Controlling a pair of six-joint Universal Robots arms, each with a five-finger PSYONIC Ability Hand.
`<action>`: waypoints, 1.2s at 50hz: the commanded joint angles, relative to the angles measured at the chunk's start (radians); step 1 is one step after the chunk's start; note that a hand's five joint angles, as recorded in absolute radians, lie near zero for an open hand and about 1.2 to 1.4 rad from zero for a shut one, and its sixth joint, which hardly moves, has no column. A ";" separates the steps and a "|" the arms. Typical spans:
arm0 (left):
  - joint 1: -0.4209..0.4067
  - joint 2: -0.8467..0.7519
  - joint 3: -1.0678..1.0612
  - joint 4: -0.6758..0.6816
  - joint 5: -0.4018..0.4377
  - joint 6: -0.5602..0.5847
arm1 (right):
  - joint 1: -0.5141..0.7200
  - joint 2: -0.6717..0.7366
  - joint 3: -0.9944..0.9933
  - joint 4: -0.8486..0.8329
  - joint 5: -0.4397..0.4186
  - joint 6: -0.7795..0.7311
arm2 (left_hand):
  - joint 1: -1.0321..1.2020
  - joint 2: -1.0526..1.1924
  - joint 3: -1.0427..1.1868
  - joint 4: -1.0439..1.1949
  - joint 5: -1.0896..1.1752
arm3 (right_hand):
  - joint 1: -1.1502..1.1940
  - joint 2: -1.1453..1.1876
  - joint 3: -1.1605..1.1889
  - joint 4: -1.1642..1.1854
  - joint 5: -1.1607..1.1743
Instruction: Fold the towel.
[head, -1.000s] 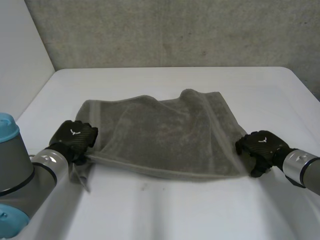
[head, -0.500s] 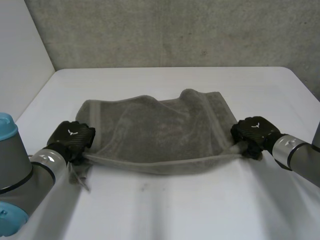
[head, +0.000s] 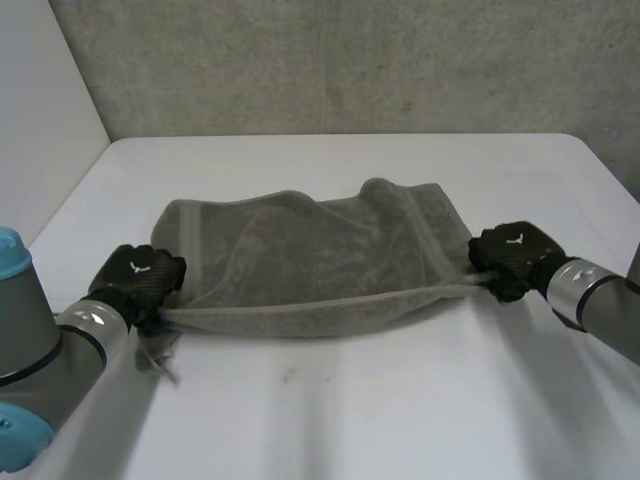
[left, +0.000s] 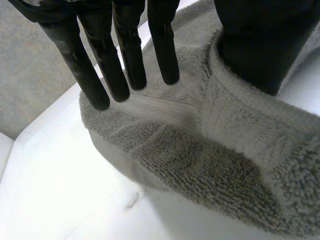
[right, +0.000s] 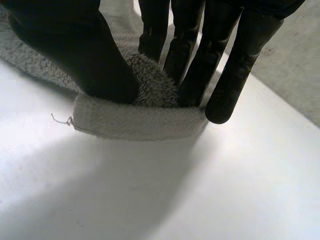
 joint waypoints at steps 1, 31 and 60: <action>-0.005 -0.055 -0.005 -0.002 -0.012 -0.001 | -0.003 -0.096 0.042 0.031 0.005 0.001 | -0.273 -0.278 -0.278 -0.283 -0.283 | 0.439 0.230 0.219 0.206 0.264; 0.023 0.111 -0.084 -0.013 -0.104 0.010 | -0.081 -0.104 0.044 0.091 0.025 -0.004 | 0.642 0.638 0.638 0.632 0.633 | 0.439 0.230 0.219 0.206 0.264; 0.150 0.403 0.216 -0.350 0.179 0.110 | -0.150 -0.506 -0.251 0.775 0.023 -0.289 | 0.774 0.770 0.769 0.764 0.764 | 0.439 0.230 0.219 0.206 0.264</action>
